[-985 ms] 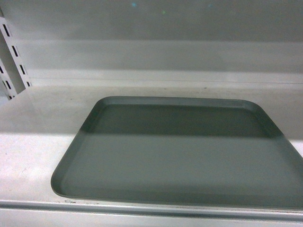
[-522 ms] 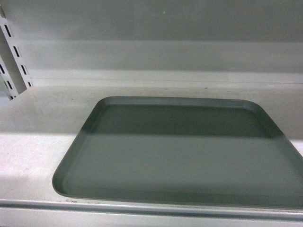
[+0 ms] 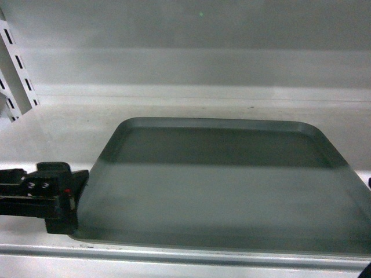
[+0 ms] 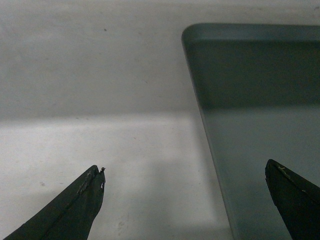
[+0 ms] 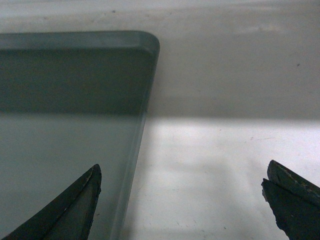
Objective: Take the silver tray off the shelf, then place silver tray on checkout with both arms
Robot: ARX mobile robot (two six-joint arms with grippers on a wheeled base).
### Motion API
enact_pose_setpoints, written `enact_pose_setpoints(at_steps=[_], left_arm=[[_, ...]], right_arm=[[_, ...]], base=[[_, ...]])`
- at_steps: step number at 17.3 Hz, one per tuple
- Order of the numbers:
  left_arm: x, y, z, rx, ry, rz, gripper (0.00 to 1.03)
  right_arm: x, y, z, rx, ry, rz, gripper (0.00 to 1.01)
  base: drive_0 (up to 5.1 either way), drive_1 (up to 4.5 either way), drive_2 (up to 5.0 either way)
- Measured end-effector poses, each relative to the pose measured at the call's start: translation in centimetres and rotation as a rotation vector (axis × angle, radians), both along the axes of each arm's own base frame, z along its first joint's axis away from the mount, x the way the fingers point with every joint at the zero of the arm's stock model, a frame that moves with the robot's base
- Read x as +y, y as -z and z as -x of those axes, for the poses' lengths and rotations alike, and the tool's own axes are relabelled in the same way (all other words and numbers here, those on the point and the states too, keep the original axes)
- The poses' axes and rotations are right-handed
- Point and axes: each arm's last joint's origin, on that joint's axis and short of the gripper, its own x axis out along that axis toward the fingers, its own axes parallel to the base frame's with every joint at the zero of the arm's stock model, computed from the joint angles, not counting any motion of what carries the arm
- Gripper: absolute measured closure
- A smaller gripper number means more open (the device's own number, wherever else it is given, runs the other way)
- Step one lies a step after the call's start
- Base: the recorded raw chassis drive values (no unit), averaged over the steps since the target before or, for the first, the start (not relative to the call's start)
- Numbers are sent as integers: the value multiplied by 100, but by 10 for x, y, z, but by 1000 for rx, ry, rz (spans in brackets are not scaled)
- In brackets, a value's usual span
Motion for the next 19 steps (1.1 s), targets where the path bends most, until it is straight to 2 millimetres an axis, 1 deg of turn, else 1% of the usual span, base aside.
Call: enact_pose_setpoints(at_steps=[2,4,7,12,17,19], left_arm=[[-6,1,-12,28,13,-6,5],[-10,3,-25,47,17,-9,5],[-12,9,-38,65,12,-31,5],[-13,15,-44,80,14,-39,5],[-19,20,-44,81,19,-59,5],[-20,20,-44,81,23,-59,5]], right_arm=[[2,3,-14,44,6,7,3],[4,-1,-27,45,11,0,3],[8,-2,-41,97,12,-19,3],[14,-9,-54,100,19,-12,3],[19,1,-57,154,22,27,3],[19,3,-58,161,27,41,3]], base=[[0,0,0],[0,0,0],[0,0,0],[0,0,0],[0,0,0],[0,0,0]])
